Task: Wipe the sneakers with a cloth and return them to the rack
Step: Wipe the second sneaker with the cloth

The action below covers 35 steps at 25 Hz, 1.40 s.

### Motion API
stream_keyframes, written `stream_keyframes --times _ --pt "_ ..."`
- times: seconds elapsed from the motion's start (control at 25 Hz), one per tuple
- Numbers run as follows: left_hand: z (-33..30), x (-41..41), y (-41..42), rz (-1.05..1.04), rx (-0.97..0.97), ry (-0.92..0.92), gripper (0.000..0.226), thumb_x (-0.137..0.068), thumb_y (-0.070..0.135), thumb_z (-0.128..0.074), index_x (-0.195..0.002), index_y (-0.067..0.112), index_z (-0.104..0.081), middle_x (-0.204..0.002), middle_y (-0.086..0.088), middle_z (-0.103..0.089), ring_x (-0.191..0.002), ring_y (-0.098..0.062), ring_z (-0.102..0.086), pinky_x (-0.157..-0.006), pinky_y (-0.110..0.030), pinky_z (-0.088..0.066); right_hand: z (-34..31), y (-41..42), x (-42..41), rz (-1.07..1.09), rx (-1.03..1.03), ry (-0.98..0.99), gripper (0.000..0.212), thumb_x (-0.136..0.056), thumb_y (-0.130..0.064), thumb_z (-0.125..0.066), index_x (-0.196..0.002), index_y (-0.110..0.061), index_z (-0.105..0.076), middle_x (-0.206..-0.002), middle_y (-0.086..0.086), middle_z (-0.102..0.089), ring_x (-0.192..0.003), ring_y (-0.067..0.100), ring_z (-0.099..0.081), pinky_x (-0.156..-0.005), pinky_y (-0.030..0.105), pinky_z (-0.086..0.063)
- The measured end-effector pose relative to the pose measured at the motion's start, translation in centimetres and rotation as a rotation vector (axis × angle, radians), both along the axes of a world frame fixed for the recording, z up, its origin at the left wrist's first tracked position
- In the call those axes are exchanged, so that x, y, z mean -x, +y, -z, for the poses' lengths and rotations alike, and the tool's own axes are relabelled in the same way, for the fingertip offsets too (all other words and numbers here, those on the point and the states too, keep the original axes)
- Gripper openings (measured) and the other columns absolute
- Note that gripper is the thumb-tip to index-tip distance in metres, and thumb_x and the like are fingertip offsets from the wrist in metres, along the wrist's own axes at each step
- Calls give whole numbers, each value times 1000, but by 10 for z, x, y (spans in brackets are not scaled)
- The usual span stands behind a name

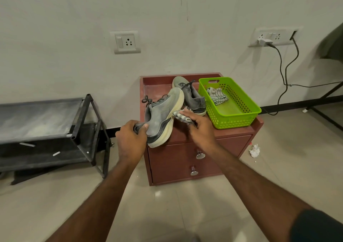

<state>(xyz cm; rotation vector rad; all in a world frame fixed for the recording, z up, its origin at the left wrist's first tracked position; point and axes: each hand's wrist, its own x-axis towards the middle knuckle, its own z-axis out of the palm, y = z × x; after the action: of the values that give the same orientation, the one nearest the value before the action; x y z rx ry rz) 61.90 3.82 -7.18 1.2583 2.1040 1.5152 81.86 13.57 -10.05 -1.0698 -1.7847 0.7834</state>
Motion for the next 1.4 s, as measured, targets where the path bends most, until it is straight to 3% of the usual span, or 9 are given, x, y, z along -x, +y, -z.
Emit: stream_keyframes --times 0.24,0.36,0.48,0.56,0.68,0.96,1.08,1.16,1.4 --pt "3 6 6 -44 6 -52 13 -89 23 -73 -93 11 -73 -79 4 -69 -74 -8 -65 -71 -28 -55 -6 -44 22 -348 16 -87 62 -78 20 -44 -115 -21 -74 -133 -5 -62 -137 6 -45 -118 30 -32" --pt "4 8 5 -29 4 -49 11 -89 23 -72 -93 13 -73 -79 6 -69 -75 -9 -66 -73 -27 -55 -23 -60 15 -537 68 45 52 -75 25 -45 -99 -8 -77 -114 -3 -72 -129 14 -56 -106 28 -45" --pt "3 10 4 -8 9 -58 8 -90 22 -72 -92 15 -73 -78 8 -68 -75 -1 -62 -71 -18 -50 -33 -32 0 -124 141 396 39 -82 20 -56 -97 -9 -78 -107 -1 -76 -113 22 -67 -89 32 -53" --pt "2 10 3 -11 6 -60 6 -90 21 -71 -91 15 -72 -78 8 -67 -74 0 -61 -68 -13 -46 -25 -9 -4 141 158 458 50 -83 17 -54 -95 -25 -79 -106 -11 -75 -112 19 -66 -97 41 -51" --pt "5 10 5 -16 5 -69 7 -91 21 -71 -93 15 -72 -79 8 -67 -75 0 -62 -65 -12 -45 -11 0 11 159 154 318 53 -85 14 -56 -101 -32 -76 -117 -8 -72 -117 3 -61 -110 42 -43" --pt "10 15 7 26 0 -143 6 -90 21 -73 -87 15 -72 -78 6 -70 -78 -12 -69 -70 -25 -55 -20 -65 15 -557 18 -151 59 -77 21 -41 -112 -12 -75 -133 -2 -63 -139 6 -43 -117 27 -31" --pt "16 26 11 116 23 -267 10 -90 25 -73 -91 16 -76 -79 5 -74 -81 -16 -73 -77 -38 -62 -45 -50 17 -255 52 61 51 -90 16 -51 -125 -16 -68 -128 -4 -67 -116 -1 -61 -99 20 -47" --pt "20 31 9 182 27 -314 10 -91 29 -70 -92 20 -76 -82 4 -76 -84 -14 -73 -82 -45 -61 -54 -33 31 -14 -129 -11 56 -87 16 -50 -130 -16 -64 -131 -2 -65 -116 -3 -59 -102 17 -44" --pt "18 27 4 190 -7 -380 13 -93 24 -64 -88 19 -74 -80 -2 -75 -83 -25 -73 -80 -55 -59 -27 -40 67 -196 -297 -476 57 -80 7 -50 -130 -17 -64 -141 5 -58 -139 18 -44 -118 38 -32"
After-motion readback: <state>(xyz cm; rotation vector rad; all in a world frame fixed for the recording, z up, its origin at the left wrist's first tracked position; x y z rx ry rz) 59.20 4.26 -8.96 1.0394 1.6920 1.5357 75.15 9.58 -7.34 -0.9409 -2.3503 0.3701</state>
